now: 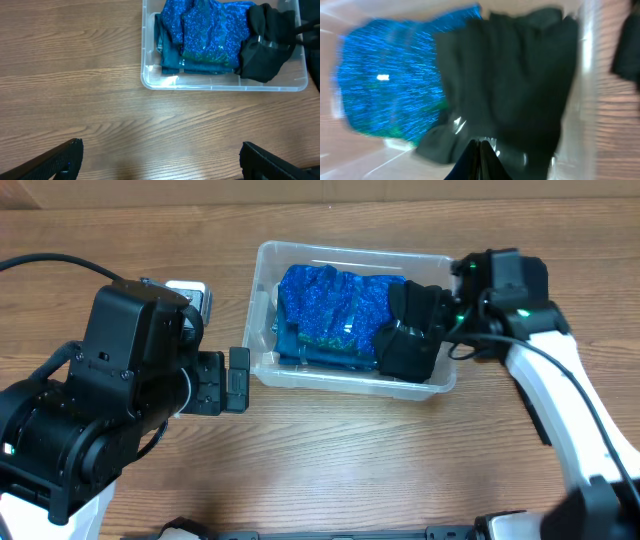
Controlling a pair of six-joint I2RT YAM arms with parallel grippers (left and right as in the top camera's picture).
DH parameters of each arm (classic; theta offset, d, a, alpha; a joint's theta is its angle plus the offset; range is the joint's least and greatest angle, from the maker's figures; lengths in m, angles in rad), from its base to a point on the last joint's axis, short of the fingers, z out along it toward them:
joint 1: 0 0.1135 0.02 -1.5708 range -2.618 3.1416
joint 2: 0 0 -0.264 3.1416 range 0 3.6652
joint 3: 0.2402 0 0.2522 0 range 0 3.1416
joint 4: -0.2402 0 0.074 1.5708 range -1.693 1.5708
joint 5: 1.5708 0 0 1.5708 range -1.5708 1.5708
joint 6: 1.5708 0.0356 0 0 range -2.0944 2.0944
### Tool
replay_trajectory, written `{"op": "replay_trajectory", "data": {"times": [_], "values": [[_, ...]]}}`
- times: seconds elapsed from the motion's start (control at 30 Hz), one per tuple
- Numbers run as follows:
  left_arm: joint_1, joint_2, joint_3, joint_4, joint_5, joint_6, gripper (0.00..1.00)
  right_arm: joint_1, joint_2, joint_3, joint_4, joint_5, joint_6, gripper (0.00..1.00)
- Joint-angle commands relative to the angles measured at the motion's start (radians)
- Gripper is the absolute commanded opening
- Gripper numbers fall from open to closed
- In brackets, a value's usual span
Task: Pack container
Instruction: 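Place the black garment into the bin's right side and release, then grasp the next black garment from the right pile with the right gripper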
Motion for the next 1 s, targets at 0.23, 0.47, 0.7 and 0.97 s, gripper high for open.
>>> {"op": "replay_trajectory", "data": {"times": [0.23,0.47,0.7,0.97], "values": [[0.000,-0.002,0.000,0.001,-0.013,0.012,1.00,-0.023,-0.041,0.335,-0.182,0.004,-0.058,0.60],[0.000,-0.002,0.000,0.001,-0.013,0.012,1.00,-0.307,-0.158,0.363,-0.302,0.223,-0.057,1.00],[0.000,-0.002,0.000,0.001,-0.013,0.011,1.00,-0.700,0.067,0.219,-0.263,0.103,-0.147,1.00],[0.000,0.000,0.000,0.001,-0.013,0.012,1.00,-0.812,0.365,0.209,-0.233,-0.015,-0.373,1.00]]}}
